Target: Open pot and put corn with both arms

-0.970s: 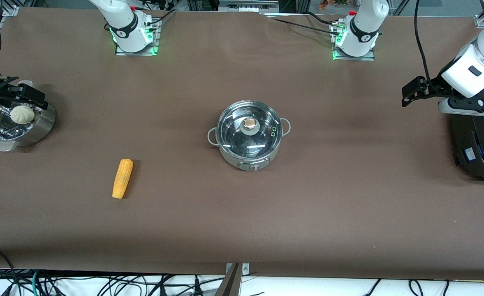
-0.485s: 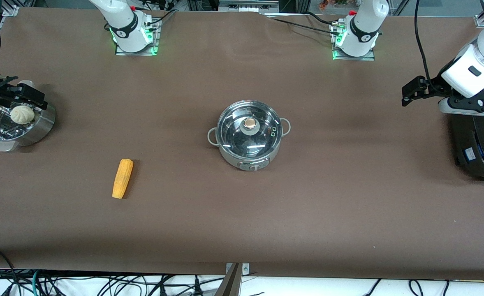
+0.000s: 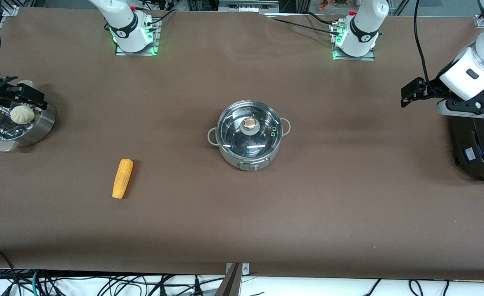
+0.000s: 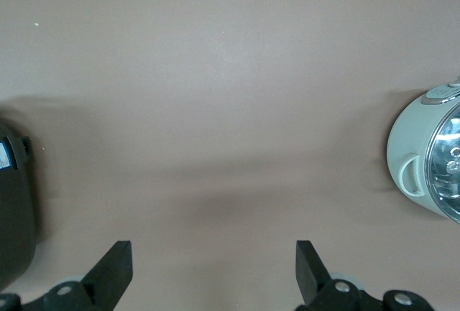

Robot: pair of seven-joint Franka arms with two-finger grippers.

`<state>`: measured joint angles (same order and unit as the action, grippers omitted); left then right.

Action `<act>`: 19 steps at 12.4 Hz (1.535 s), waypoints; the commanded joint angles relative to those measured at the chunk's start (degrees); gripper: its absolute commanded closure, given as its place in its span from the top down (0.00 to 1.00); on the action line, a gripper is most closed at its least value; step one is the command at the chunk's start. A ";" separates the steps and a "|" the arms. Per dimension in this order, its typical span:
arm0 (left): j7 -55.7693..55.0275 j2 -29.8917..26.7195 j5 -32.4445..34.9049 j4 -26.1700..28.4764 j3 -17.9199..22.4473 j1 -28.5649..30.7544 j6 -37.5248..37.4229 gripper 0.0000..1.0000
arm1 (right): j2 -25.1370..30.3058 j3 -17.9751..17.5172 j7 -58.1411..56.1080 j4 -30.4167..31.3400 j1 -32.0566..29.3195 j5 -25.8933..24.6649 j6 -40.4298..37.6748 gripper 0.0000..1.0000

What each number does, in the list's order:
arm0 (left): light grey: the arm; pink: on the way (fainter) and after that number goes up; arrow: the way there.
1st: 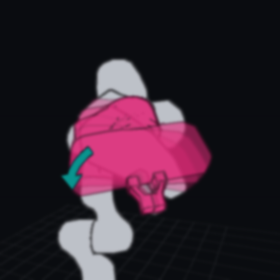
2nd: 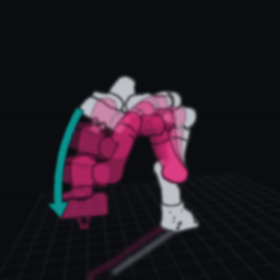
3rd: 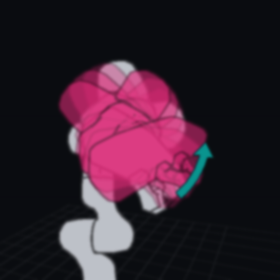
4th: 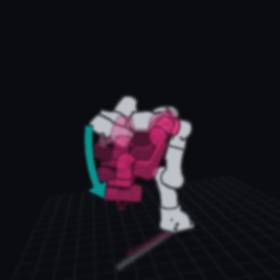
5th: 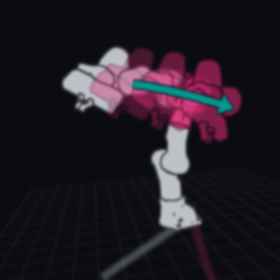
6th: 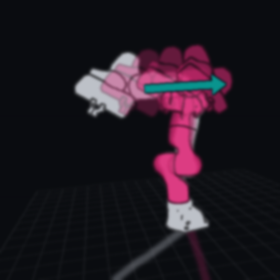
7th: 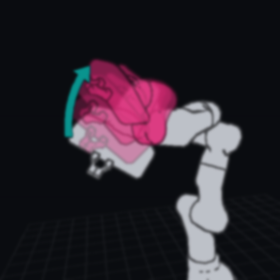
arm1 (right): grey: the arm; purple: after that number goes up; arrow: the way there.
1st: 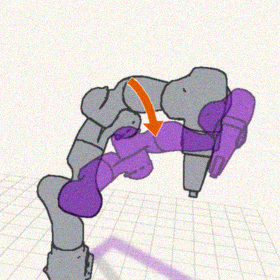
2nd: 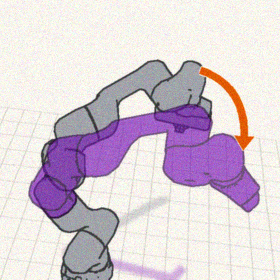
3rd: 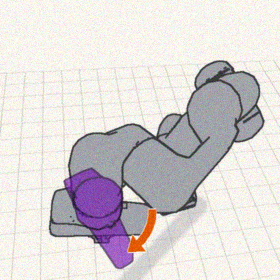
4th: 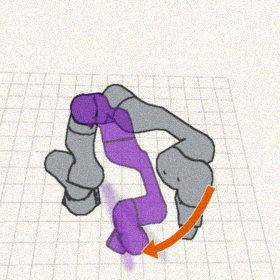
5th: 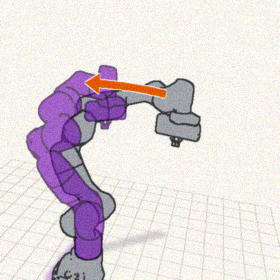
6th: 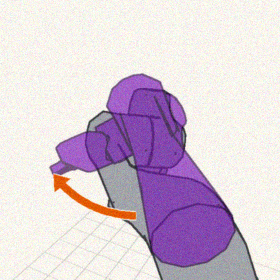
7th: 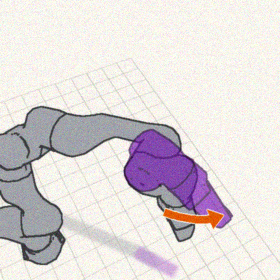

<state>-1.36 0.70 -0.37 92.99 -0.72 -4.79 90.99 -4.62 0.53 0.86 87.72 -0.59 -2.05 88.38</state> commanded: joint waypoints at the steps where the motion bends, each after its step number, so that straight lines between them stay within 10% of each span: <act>1: 1.18 0.79 1.25 -1.68 -0.69 0.66 -1.34 1.00 | -0.56 0.00 -0.33 -1.50 -0.38 1.08 -0.49 1.00; 14: 0.66 0.79 1.16 -1.76 -0.87 0.49 -1.34 1.00 | -2.14 -0.09 -0.95 -1.23 -0.20 0.99 -0.40 1.00; 19: -3.44 1.84 -0.51 -1.76 -5.77 -5.65 -1.00 1.00 | -11.69 -0.61 -0.25 -0.27 0.33 4.83 5.37 1.00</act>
<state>-1.77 1.03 -0.75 92.98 -4.10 -7.23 90.92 -11.42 -0.07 0.78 87.97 -0.35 -0.09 90.45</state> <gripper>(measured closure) 0.000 0.000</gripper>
